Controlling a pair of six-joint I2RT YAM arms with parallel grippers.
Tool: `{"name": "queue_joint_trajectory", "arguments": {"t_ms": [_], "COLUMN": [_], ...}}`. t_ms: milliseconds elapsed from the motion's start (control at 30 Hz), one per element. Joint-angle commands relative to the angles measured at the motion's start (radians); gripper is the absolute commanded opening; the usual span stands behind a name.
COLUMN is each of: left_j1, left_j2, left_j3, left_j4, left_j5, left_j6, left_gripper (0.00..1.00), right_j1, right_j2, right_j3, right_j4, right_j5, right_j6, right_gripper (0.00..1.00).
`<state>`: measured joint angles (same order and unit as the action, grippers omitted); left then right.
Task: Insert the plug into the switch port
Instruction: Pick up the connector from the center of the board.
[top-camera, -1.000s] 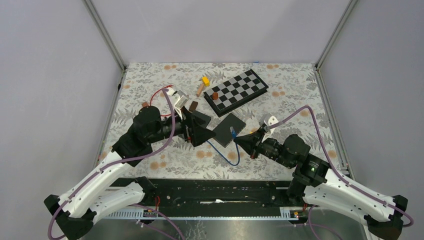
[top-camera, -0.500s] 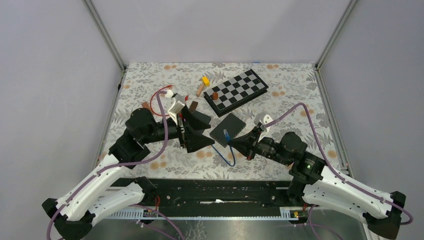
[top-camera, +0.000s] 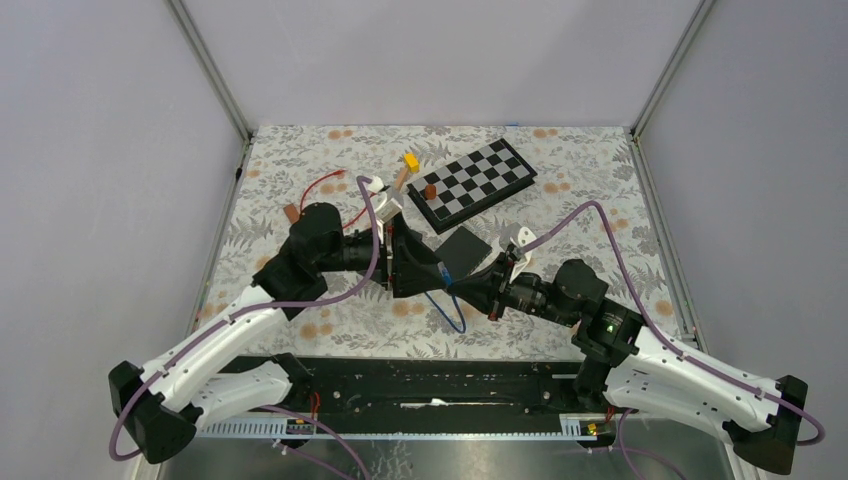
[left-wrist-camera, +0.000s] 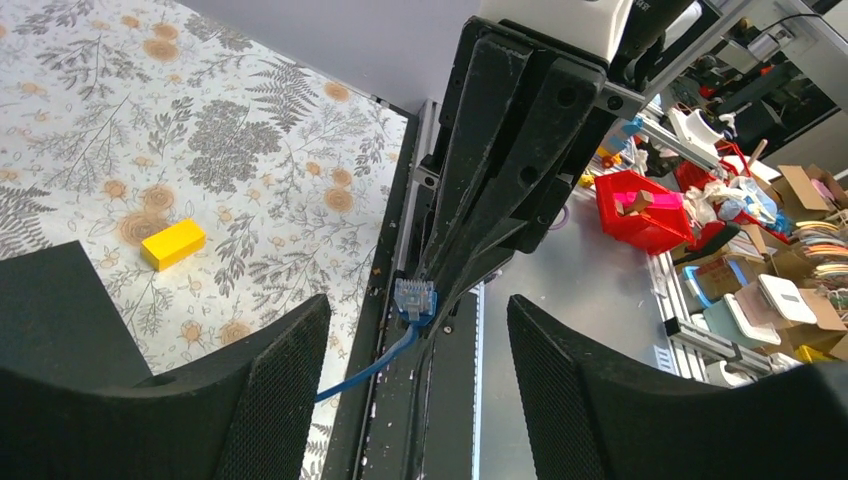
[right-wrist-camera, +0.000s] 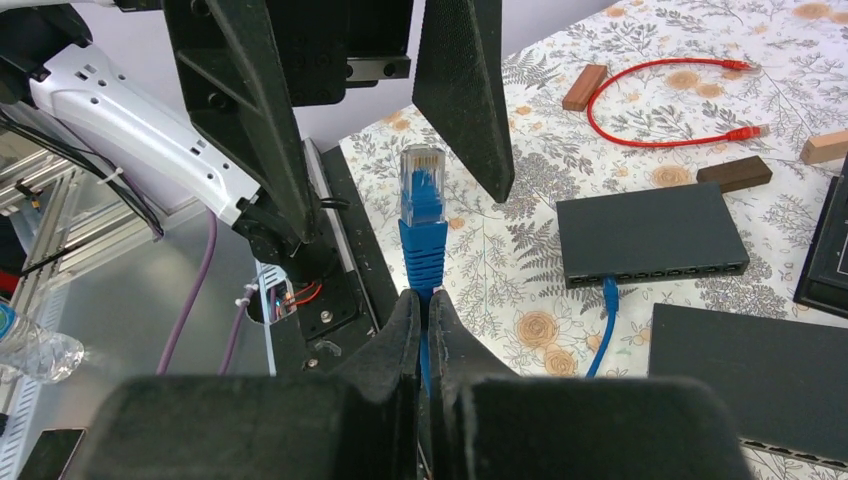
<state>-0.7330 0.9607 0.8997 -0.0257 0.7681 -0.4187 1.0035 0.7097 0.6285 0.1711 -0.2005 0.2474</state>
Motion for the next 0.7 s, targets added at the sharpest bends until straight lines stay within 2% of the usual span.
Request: {"name": "queue_joint_trajectory", "arguments": {"t_ms": [0,100,167,500,567,633,667], "left_j1": [0.001,0.001,0.001,-0.007,-0.007,-0.008,-0.008], "left_j2": [0.01,0.015,0.02,0.036,0.039,0.042,0.041], "left_j3": [-0.012,-0.029,-0.038,-0.047,-0.048,-0.051,-0.053], "left_j4": [0.13,0.18,0.202,0.222,0.223,0.225,0.224], "left_j5": [0.07,0.085,0.092,0.077,0.072,0.065,0.061], "left_j6": [-0.016,-0.042,-0.054,-0.071,-0.075,-0.076,-0.077], "left_gripper": [0.66,0.61,0.54,0.3,0.21,0.01,0.0], "right_j1": [0.007,0.006,0.007,0.006,0.007,0.007,0.007], "right_j2": [-0.004,-0.001,0.0,0.014,0.015,0.012,0.009], "right_j3": [0.046,0.044,0.039,0.04,0.035,0.024,0.019], "right_j4": [0.069,0.075,0.079,0.091,0.093,0.099,0.099], "right_j5": [-0.031,-0.03,-0.031,-0.036,-0.027,-0.014,-0.008], "right_j6": [0.021,0.024,0.027,0.03,0.031,0.032,0.032], "right_gripper": [0.0,0.0,0.0,0.0,0.0,0.0,0.0]}}
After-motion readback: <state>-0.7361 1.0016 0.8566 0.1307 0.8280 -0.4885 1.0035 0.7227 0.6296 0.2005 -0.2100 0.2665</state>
